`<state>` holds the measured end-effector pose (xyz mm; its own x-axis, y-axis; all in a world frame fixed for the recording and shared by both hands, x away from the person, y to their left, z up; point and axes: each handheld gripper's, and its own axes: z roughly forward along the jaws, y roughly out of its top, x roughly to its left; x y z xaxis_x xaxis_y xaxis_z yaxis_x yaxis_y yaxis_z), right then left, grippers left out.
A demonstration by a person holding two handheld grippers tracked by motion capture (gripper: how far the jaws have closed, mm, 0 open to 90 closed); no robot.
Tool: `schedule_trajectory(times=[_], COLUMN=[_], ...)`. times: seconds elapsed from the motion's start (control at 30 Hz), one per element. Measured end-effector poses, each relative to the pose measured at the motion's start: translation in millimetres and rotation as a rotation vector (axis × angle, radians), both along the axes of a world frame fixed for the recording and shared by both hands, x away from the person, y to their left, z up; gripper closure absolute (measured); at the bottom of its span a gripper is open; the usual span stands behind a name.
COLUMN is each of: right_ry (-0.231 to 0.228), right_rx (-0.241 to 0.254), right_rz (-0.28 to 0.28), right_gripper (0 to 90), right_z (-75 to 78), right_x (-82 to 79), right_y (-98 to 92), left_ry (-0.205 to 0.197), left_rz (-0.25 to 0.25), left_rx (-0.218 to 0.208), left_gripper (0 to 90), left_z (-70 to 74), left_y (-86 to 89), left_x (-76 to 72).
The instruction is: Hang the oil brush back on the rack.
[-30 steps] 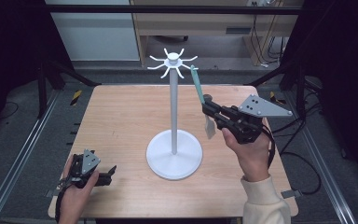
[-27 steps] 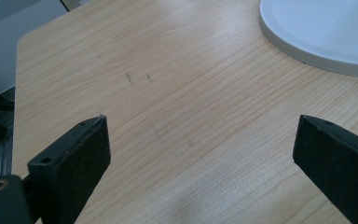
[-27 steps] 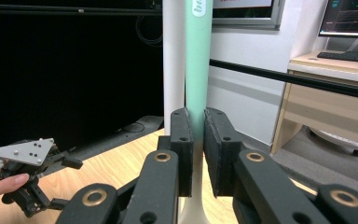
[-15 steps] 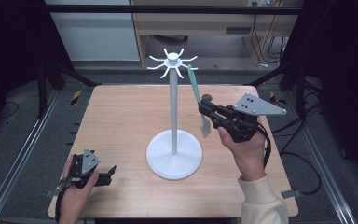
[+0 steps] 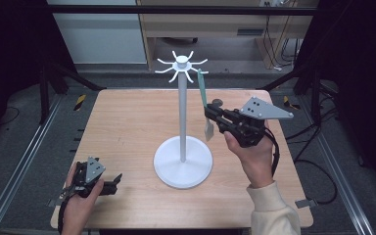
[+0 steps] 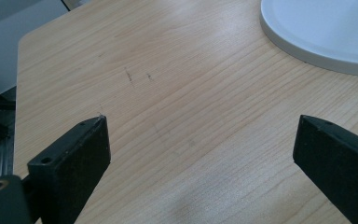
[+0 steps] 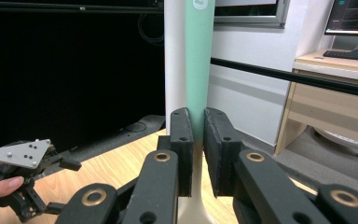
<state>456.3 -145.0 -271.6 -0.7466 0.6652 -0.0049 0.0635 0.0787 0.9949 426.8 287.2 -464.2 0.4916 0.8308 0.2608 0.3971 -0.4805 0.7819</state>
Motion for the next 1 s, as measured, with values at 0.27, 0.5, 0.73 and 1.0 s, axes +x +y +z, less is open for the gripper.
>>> schedule_trajectory(times=[0.27,0.5,0.73,1.0], right_ry=[-0.002,0.006,0.017,0.074], right_rx=[0.0,-0.003,-0.033,-0.113], right_rz=[-0.006,-0.004,-0.018,-0.185], right_gripper=[82.3,89.0,87.6,87.7], right_z=[-1.2,-3.2,-8.5,-28.7], right_x=[3.5,9.1,10.2,13.3], right_y=[2.5,6.9,5.2,-23.5], left_ry=[0.003,0.004,0.002,0.003], left_rz=[0.0,0.0,0.003,0.001], left_rx=[-0.003,0.003,-0.001,0.003], left_gripper=[3.5,3.5,3.5,3.5], left_z=[-0.1,0.3,0.2,0.6], left_y=[0.1,1.1,1.5,1.0], left_x=[0.0,-0.1,-0.1,-0.3])
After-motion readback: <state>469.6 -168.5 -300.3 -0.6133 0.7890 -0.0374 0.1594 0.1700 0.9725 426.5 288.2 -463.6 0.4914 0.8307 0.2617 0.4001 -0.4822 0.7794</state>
